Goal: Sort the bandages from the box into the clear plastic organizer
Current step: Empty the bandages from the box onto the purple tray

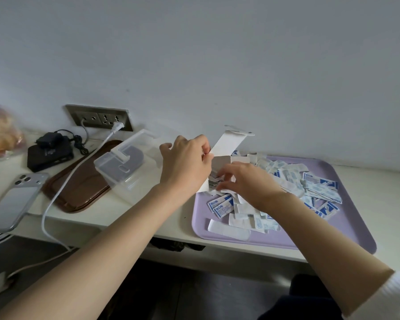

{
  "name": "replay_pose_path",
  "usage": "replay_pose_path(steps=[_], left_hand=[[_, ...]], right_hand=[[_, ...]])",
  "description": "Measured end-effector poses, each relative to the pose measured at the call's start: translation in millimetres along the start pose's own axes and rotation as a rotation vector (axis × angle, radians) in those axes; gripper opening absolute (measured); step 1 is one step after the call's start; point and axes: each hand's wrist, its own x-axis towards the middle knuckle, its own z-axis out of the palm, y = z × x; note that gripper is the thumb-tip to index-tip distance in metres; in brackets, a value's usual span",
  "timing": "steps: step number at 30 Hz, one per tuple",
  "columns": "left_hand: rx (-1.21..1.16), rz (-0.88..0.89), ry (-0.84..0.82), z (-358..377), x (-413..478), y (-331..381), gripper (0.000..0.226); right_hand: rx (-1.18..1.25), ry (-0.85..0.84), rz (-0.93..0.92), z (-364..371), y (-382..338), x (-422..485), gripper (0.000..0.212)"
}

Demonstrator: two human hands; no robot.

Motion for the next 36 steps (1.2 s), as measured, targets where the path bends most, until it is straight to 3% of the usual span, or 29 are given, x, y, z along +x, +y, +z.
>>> replay_pose_path(steps=[7, 15, 20, 29, 32, 36], left_hand=[[-0.082, 0.016, -0.006, -1, 2, 12, 0.018], [-0.093, -0.026, -0.007, 4, 7, -1, 0.017], [-0.046, -0.049, 0.028, 6, 7, -21, 0.014], [-0.002, -0.078, 0.085, -2, 6, -34, 0.018], [0.015, -0.046, 0.131, -6, 8, -29, 0.018], [0.000, -0.029, 0.145, -8, 11, -23, 0.018]], right_hand=[[-0.094, 0.085, 0.029, 0, 7, 3, 0.022], [-0.038, 0.433, 0.118, -16, 11, 3, 0.014], [0.020, 0.564, 0.145, -22, 17, 2, 0.015], [0.082, 0.565, 0.280, -20, 39, 5, 0.017], [0.025, 0.492, 0.304, -17, 41, 3, 0.029], [0.057, 0.413, 0.194, -15, 25, 2, 0.030]])
